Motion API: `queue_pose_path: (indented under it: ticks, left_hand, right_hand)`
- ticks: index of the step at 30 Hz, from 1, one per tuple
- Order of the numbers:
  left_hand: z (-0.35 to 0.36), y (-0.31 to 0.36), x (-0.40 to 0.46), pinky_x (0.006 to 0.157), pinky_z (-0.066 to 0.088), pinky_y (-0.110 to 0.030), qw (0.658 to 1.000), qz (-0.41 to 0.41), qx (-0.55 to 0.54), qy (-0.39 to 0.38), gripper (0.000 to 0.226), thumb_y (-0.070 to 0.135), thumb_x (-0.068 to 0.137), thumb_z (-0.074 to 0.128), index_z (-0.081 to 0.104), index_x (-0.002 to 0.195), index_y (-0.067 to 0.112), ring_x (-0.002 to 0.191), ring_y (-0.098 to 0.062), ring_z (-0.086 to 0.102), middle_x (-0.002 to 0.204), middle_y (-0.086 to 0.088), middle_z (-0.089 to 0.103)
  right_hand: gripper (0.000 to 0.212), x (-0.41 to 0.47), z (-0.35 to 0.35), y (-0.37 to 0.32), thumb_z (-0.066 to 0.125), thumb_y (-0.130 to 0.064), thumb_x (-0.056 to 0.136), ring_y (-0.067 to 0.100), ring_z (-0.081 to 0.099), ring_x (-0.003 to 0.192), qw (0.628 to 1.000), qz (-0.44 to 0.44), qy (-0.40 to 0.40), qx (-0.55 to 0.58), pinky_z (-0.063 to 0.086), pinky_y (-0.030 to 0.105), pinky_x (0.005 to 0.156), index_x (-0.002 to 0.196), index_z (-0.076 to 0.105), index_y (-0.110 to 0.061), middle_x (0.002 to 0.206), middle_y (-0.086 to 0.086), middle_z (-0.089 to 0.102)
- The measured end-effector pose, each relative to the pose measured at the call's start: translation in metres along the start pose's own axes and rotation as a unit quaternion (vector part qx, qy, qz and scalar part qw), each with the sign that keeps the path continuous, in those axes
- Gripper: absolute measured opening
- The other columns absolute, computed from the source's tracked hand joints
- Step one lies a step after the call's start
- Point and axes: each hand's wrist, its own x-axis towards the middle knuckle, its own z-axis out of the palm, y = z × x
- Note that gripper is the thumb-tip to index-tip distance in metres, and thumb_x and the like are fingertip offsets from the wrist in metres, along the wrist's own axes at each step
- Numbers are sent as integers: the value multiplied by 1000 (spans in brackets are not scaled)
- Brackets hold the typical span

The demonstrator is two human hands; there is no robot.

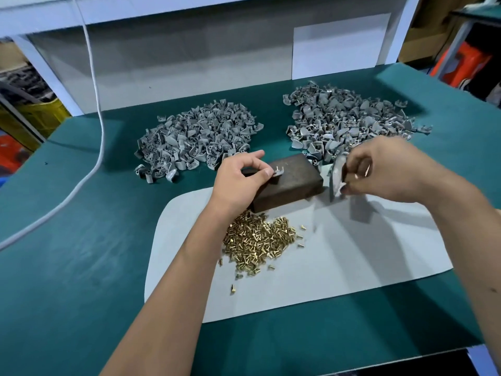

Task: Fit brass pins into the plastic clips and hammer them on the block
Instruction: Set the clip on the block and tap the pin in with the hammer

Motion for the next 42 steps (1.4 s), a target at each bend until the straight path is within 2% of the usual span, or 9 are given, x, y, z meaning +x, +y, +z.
queue_pose_path:
  ticks: [7,10,12,15,20,25,32,36,42]
  left_hand:
    - [1,-2,1,118,36,-46,999,26,19,2,13,10,88,77,77,79,20,132,-15,55,135,0,66]
    - [2,-3,1,119,34,-47,999,30,18,-3,11,9,89,76,78,81,17,135,-17,53,135,0,66]
    - [3,-4,1,119,33,-47,999,36,19,-4,8,8,89,76,78,83,13,135,-18,53,134,-1,66]
    - [2,-6,2,117,35,-49,999,44,9,-7,8,6,89,74,77,84,10,133,-20,55,133,-6,67]
    - [0,-8,5,114,40,-51,998,58,-17,29,15,21,92,68,77,83,11,128,-21,58,129,-5,69]
    - [-22,-25,15,110,42,-46,960,63,188,198,16,24,96,63,77,99,17,119,-22,59,113,2,74]
    - [-32,-43,20,123,15,-33,934,10,340,104,43,15,102,52,58,144,22,149,-28,25,157,-1,46]
    - [-30,-45,20,119,25,-30,930,28,352,105,38,14,100,58,65,137,19,144,-26,36,148,0,57]
    - [-33,-46,22,94,50,-25,952,-11,254,173,25,2,93,65,79,107,16,103,-17,67,111,-1,76]
  right_hand:
    - [12,1,1,0,88,-27,71,7,67,68,997,-5,-57,-47,58,32,69,69,76,-30,63,-16,70]
    - [13,9,0,-13,85,-26,78,5,67,69,999,-32,1,-10,57,30,73,72,74,-29,65,-15,69]
    - [10,13,6,-30,81,-30,84,2,64,73,996,-72,37,37,54,29,77,88,73,-33,74,-16,68]
    - [28,17,23,-56,77,-34,87,9,63,80,986,-160,22,49,54,33,80,114,70,-32,84,-13,69]
    - [18,28,33,-67,66,-37,96,20,62,89,971,-230,59,6,51,42,83,104,75,-24,92,-4,71]
    - [29,40,32,-50,64,-53,94,19,63,78,985,-140,98,-1,55,37,79,89,71,-26,82,-3,70]
    - [41,72,26,-23,67,-51,92,21,56,61,990,-74,114,-22,39,30,65,75,68,-14,64,6,66]
    - [53,76,20,-17,73,-65,79,20,59,56,991,-10,135,-23,50,32,63,59,61,-18,53,3,61]
    - [57,67,5,-39,76,-71,72,26,63,61,991,-6,117,-65,57,39,67,56,64,-18,56,6,64]
